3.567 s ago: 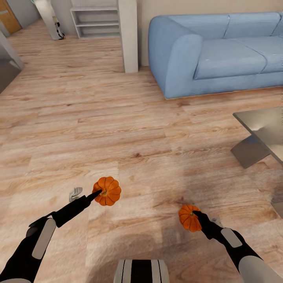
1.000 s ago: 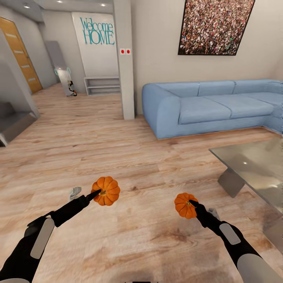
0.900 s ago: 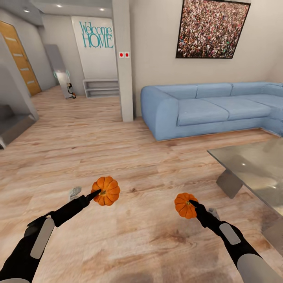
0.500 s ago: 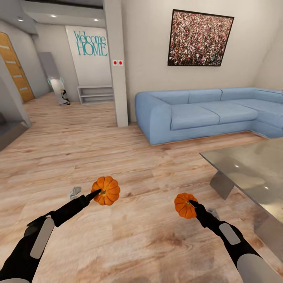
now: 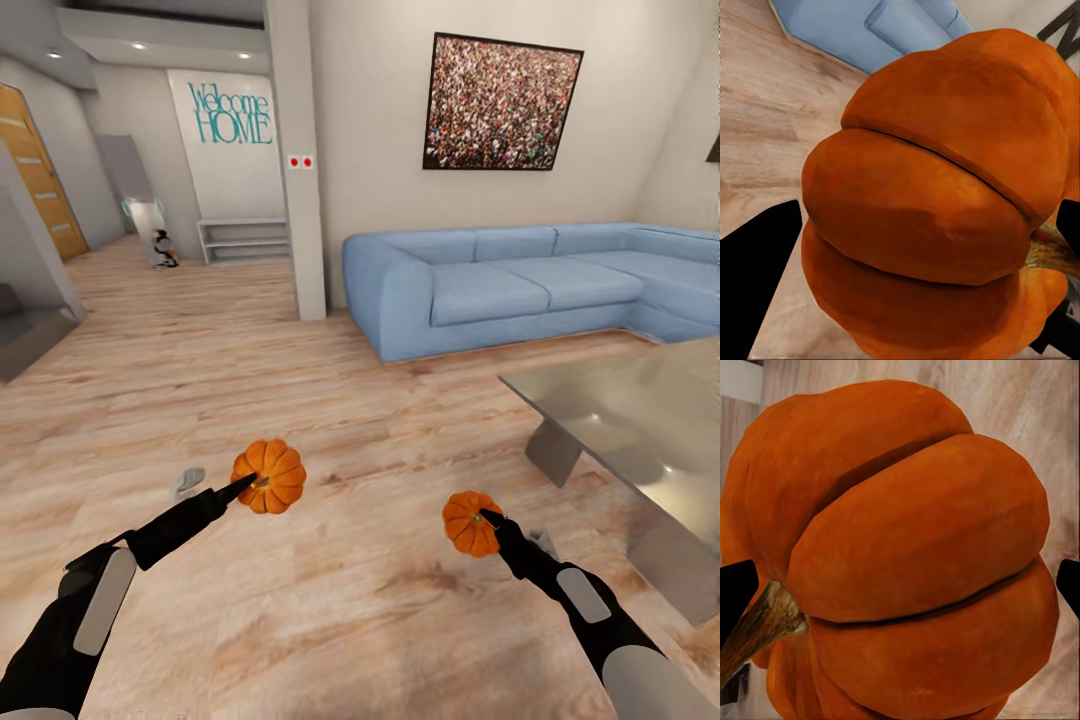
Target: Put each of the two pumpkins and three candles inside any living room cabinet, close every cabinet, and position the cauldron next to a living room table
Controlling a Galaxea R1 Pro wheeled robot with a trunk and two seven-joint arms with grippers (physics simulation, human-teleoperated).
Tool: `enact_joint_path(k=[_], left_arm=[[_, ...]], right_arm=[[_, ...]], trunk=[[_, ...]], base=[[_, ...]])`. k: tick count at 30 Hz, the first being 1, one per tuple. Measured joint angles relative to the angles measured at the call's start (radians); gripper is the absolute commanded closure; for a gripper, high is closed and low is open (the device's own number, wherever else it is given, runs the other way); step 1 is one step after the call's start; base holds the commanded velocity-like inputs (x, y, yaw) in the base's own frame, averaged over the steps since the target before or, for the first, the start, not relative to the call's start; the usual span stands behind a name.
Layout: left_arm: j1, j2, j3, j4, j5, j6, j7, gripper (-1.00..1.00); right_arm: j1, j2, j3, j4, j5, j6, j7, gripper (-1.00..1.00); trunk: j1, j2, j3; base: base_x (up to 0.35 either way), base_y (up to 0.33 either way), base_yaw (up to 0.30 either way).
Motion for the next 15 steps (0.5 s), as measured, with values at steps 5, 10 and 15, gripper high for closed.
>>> enact_joint_path(k=[5, 10, 15], left_arm=[[0.0, 0.0, 0.0, 0.002, -0.001, -0.001, 0.0, 1.0], [0.0, 0.0, 0.0, 0.005, -0.002, 0.0, 0.0, 1.0], [0.0, 0.0, 0.0, 0.006, 0.002, 0.002, -0.001, 1.0]], right_arm=[[0.0, 0.0, 0.0, 0.0, 0.002, 0.0, 0.0, 1.0], [0.0, 0.0, 0.001, 0.0, 0.001, 0.0, 0.0, 1.0], [0.0, 0.0, 0.001, 0.0, -0.002, 0.0, 0.0, 1.0]], trunk=[[0.0, 0.0, 0.0], [0.0, 0.0, 0.0], [-0.001, 0.0, 0.0]], base=[[-0.328, 0.095, -0.002], [-0.283, 0.17, -0.124], [-0.09, 0.263, -0.252]])
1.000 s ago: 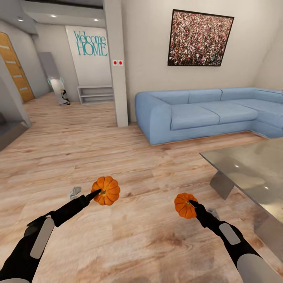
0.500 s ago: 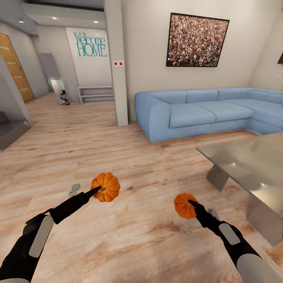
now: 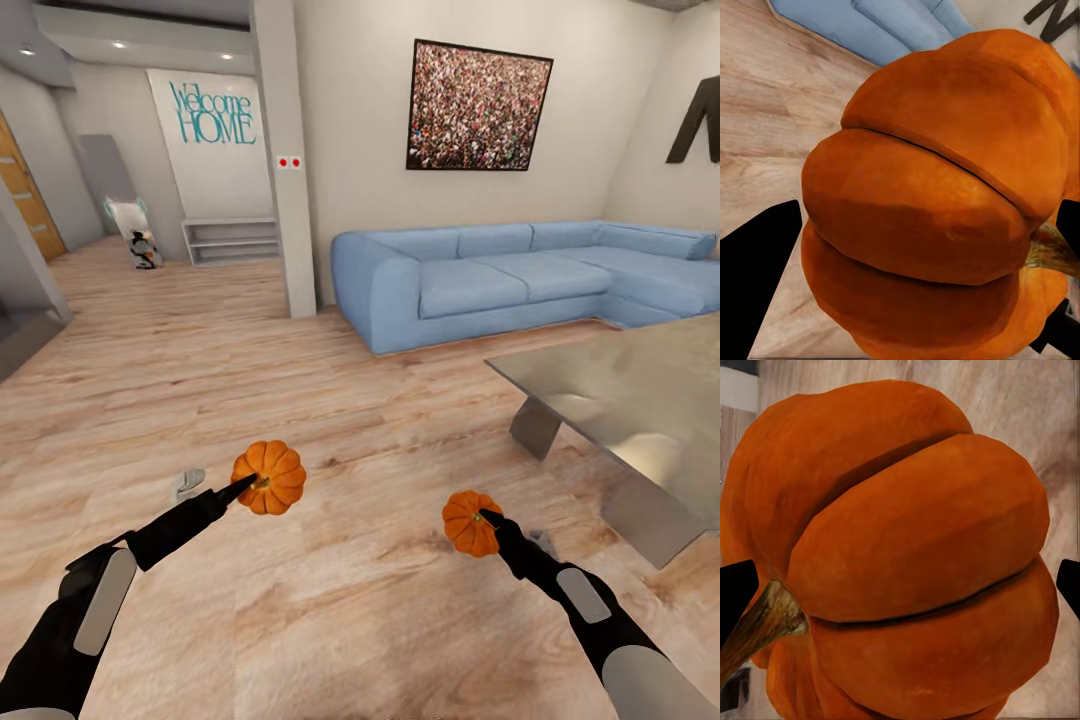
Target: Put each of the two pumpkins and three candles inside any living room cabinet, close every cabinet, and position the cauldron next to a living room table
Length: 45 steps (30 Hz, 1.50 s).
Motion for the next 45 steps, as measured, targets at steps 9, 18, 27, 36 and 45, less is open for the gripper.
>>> enact_joint_path(k=[9, 18, 27, 36, 45], left_arm=[[0.0, 0.001, 0.0, 0.002, -0.002, 0.003, -0.002, 1.0], [0.0, 0.001, 0.0, 0.001, 0.001, 0.005, -0.002, 1.0], [0.0, 0.001, 0.0, -0.002, 0.001, 0.004, -0.004, 1.0], [0.0, 0.001, 0.0, -0.003, -0.001, 0.004, -0.004, 1.0], [0.0, 0.001, 0.0, -0.003, 0.002, 0.005, -0.004, 1.0]], right_arm=[[0.0, 0.0, 0.0, 0.0, -0.001, 0.0, 0.0, 1.0], [0.0, 0.0, 0.0, 0.0, -0.001, 0.0, 0.0, 1.0], [0.0, 0.0, 0.0, 0.0, 0.0, 0.001, 0.0, 1.0], [0.0, 0.0, 0.0, 0.0, 0.001, 0.0, -0.001, 1.0], [0.0, 0.0, 0.0, 0.0, -0.001, 0.0, 0.0, 1.0]], trunk=[[0.0, 0.0, 0.0], [0.0, 0.0, 0.0], [0.0, 0.0, 0.0], [0.0, 0.0, 0.0], [0.0, 0.0, 0.002]], base=[[-0.011, 0.297, -0.27], [0.0, 0.312, -0.284], [0.0, 0.062, -0.291], [0.0, 0.003, -0.292], [0.051, 0.107, -0.292]])
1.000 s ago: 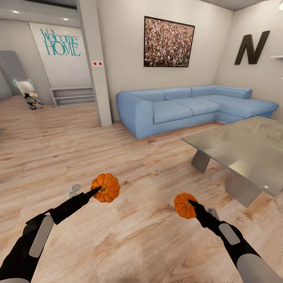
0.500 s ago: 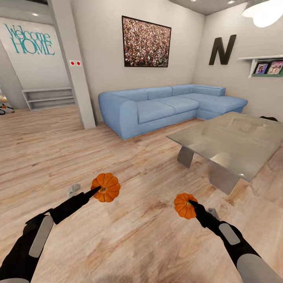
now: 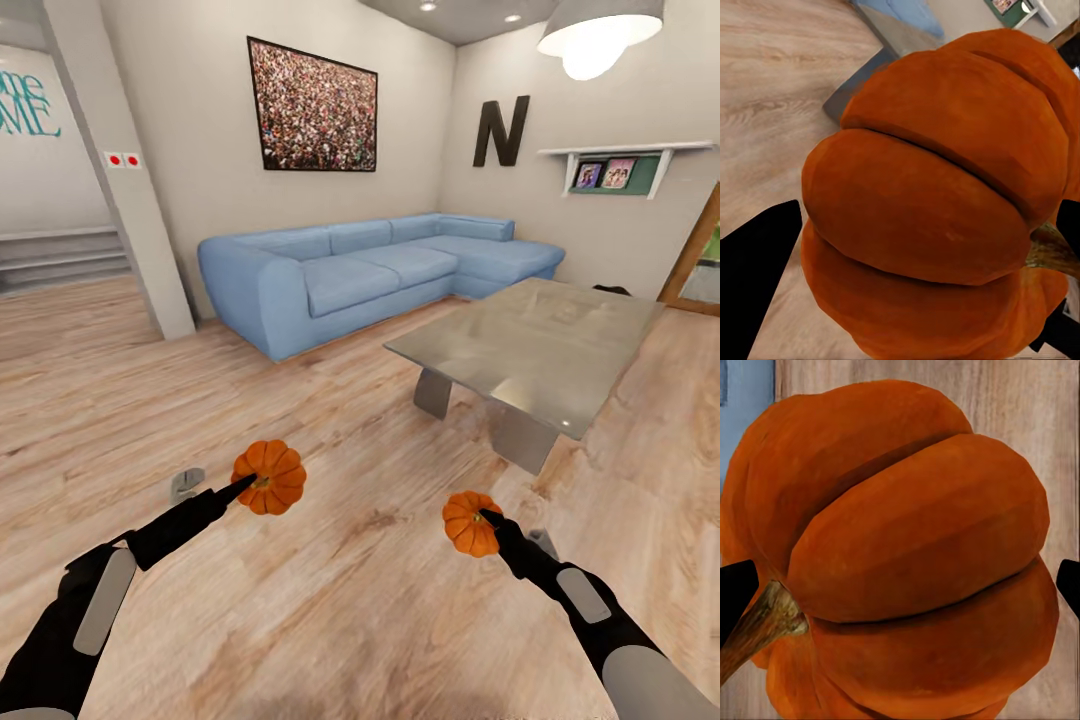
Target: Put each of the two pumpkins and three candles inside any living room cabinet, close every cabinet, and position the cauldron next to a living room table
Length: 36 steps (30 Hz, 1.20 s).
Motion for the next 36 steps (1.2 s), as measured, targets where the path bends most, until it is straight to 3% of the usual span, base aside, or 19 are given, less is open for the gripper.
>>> enact_joint_path(k=[36], left_arm=[[0.0, 0.0, 0.0, 0.002, 0.001, 0.0, 0.0, 1.0]], right_arm=[[0.0, 0.0, 0.0, 0.0, -0.002, 0.0, 0.0, 1.0]], trunk=[[0.0, 0.0, 0.015]], base=[[0.002, 0.136, -0.291]])
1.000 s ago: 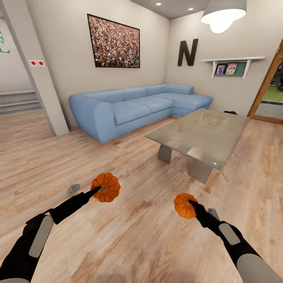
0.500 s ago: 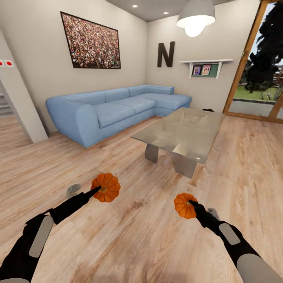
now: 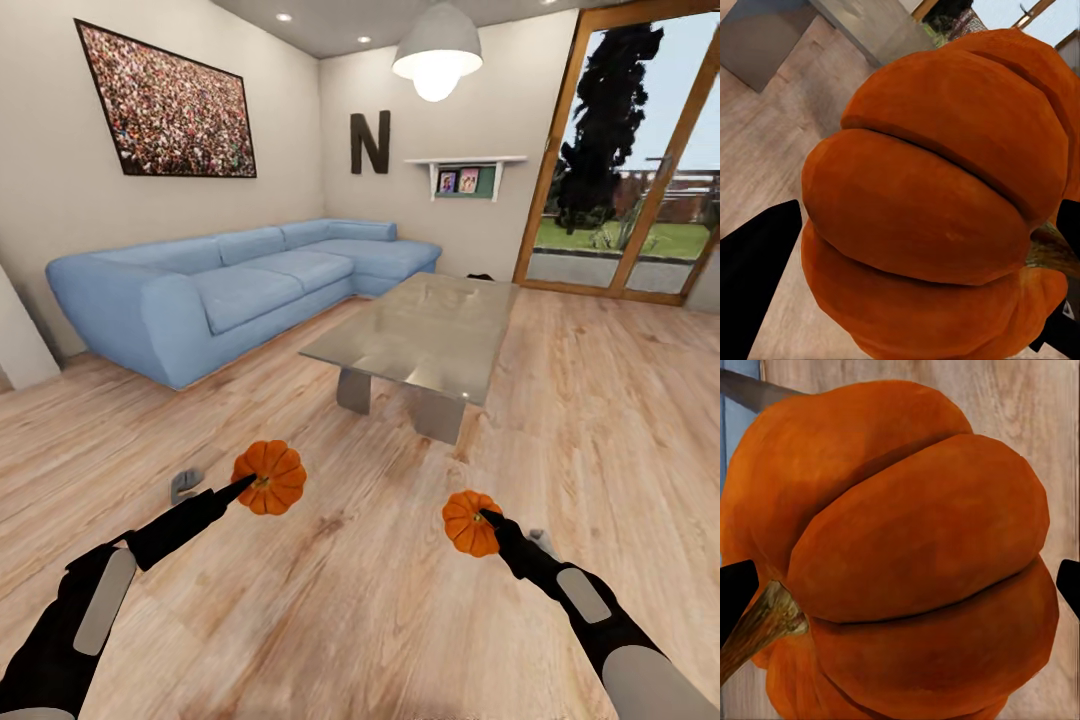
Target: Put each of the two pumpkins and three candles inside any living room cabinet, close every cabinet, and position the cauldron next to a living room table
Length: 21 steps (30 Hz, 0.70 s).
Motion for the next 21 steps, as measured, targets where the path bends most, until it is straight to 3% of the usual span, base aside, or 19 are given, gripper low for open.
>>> enact_joint_path(k=[21], left_arm=[[0.0, 0.0, 0.0, -0.002, -0.001, 0.0, 0.0, 1.0]], right_arm=[[0.0, -0.003, 0.0, 0.0, -0.003, 0.0, 0.0, 1.0]], trunk=[[0.0, 0.0, 0.01]], base=[[-0.03, 0.113, -0.291]])
